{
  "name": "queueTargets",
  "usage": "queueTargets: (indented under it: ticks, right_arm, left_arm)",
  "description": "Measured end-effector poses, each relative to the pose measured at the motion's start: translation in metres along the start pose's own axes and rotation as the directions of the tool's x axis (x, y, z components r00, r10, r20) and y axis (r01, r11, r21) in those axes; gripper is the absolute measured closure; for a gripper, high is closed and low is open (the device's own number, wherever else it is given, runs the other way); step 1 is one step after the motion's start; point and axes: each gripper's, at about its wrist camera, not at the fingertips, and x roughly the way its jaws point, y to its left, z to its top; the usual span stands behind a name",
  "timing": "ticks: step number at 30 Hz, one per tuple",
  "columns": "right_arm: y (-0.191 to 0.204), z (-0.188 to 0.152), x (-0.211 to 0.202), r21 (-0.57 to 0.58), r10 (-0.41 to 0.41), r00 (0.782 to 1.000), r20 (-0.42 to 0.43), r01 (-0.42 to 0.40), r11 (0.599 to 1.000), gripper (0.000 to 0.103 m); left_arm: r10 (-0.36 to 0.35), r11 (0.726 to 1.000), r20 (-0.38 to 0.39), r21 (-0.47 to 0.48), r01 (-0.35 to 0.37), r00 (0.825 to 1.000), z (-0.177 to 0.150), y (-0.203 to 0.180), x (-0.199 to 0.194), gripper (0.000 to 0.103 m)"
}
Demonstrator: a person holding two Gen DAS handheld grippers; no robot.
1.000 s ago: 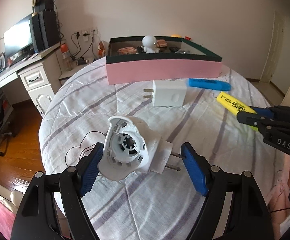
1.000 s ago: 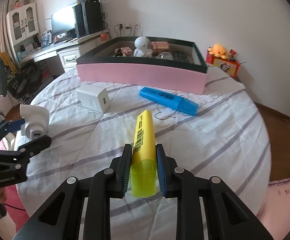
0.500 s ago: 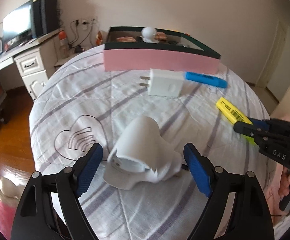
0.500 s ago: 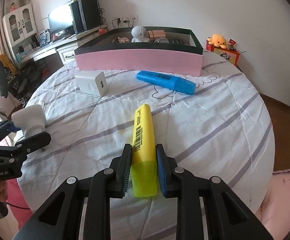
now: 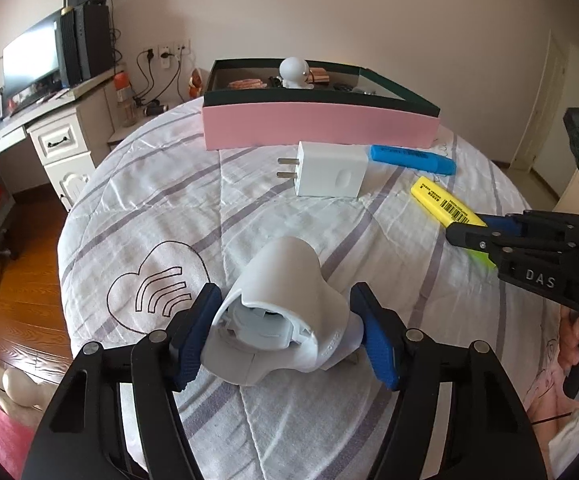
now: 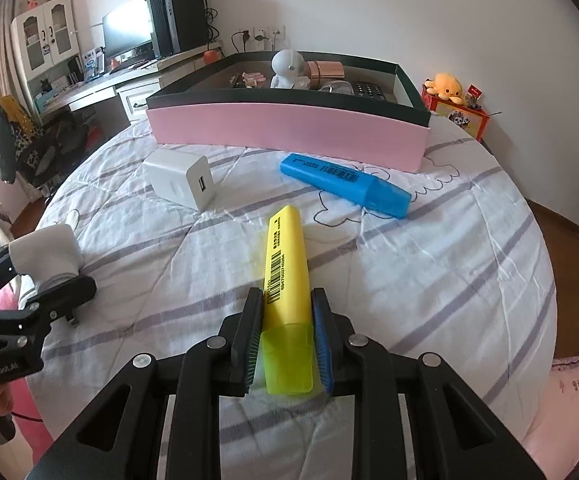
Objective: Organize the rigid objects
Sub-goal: 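Lift the highlighter and plug and carry both toward the pink box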
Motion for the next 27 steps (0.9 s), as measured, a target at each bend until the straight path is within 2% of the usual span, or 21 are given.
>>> queueTargets:
  ticks: [3, 4, 5, 7, 12, 21, 27]
  right_arm:
    - [0.003, 0.004, 0.004, -0.012, 0.015, 1.0, -0.008, -0.016, 1.0, 0.055]
    - [0.003, 0.005, 0.005, -0.014, 0.01, 1.0, -0.002, -0.01, 1.0, 0.055]
    - [0.004, 0.006, 0.006, -0.014, 0.002, 1.0, -0.001, -0.002, 1.0, 0.055]
    - [0.005, 0.007, 0.006, -0.019, -0.015, 1.0, 0.012, 0.015, 1.0, 0.076]
    - [0.012, 0.005, 0.001, -0.062, -0.053, 0.998, 0.017, 0.054, 0.997, 0.077]
    - [0.0, 0.01, -0.029, -0.011, -0.011, 0.997, 0.076, 0.012, 1.0, 0.077]
    - [-0.001, 0.016, -0.05, -0.003, 0.01, 0.992, 0.125, -0.009, 1.0, 0.076]
  left_arm:
    - [0.005, 1.0, 0.0, 0.009, -0.005, 1.0, 0.002, -0.001, -0.001, 0.035]
    - [0.006, 1.0, -0.002, 0.014, -0.006, 1.0, 0.002, -0.002, -0.001, 0.035]
    - [0.009, 1.0, 0.0, 0.019, -0.009, 1.0, 0.003, -0.003, -0.001, 0.035]
    - [0.009, 1.0, -0.003, 0.023, -0.009, 1.0, 0.004, -0.005, -0.001, 0.035]
    - [0.003, 1.0, 0.007, 0.03, -0.003, 1.0, 0.007, -0.008, -0.004, 0.036]
    - [0.005, 0.999, 0.056, 0.041, -0.007, 0.998, 0.02, -0.014, -0.019, 0.042]
    - [0.019, 0.998, 0.059, 0.054, -0.022, 0.998, 0.019, -0.018, -0.021, 0.043]
